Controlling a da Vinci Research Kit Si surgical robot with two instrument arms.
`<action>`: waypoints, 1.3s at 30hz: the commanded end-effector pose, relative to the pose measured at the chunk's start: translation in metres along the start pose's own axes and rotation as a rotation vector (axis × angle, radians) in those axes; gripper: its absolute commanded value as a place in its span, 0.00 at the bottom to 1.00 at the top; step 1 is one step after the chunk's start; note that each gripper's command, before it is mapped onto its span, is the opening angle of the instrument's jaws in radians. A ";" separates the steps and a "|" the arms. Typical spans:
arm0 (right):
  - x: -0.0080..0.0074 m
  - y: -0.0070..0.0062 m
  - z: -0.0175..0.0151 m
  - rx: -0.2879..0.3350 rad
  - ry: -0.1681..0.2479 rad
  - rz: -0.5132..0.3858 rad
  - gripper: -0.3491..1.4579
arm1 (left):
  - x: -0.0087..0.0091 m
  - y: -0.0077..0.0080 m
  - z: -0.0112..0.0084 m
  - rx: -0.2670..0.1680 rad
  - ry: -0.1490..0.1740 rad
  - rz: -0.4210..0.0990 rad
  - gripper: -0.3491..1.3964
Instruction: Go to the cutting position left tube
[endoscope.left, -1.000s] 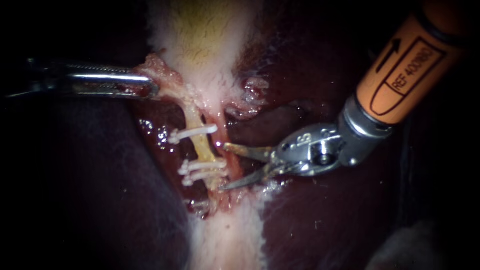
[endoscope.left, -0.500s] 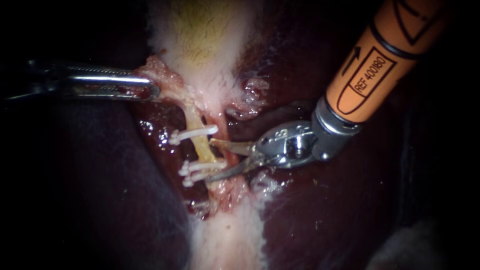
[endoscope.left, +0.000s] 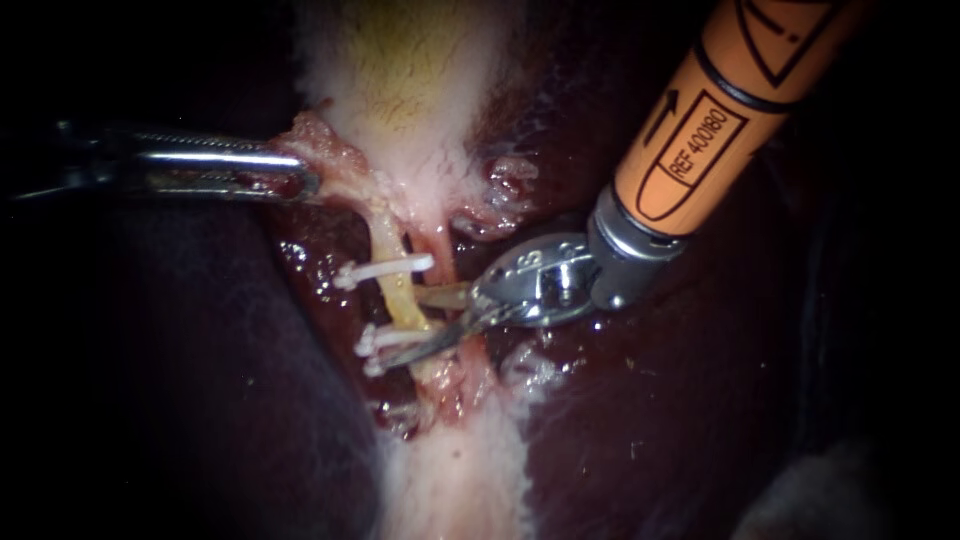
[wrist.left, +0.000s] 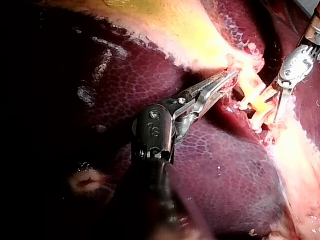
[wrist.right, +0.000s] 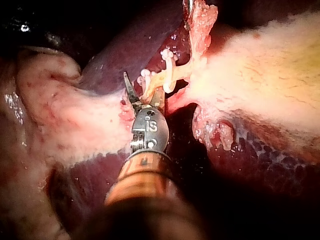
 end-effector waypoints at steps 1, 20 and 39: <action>0.0001 0.0000 0.0002 0.003 0.009 0.002 0.89 | 0.0000 0.0000 0.0000 0.000 0.000 0.000 0.00; 0.0028 0.0013 0.0042 0.052 0.164 0.153 0.88 | 0.0000 -0.0001 0.0003 0.001 0.000 0.000 0.00; 0.0054 -0.0023 0.0037 0.119 0.203 0.177 0.88 | -0.0003 -0.0012 0.0000 -0.002 -0.001 0.001 0.00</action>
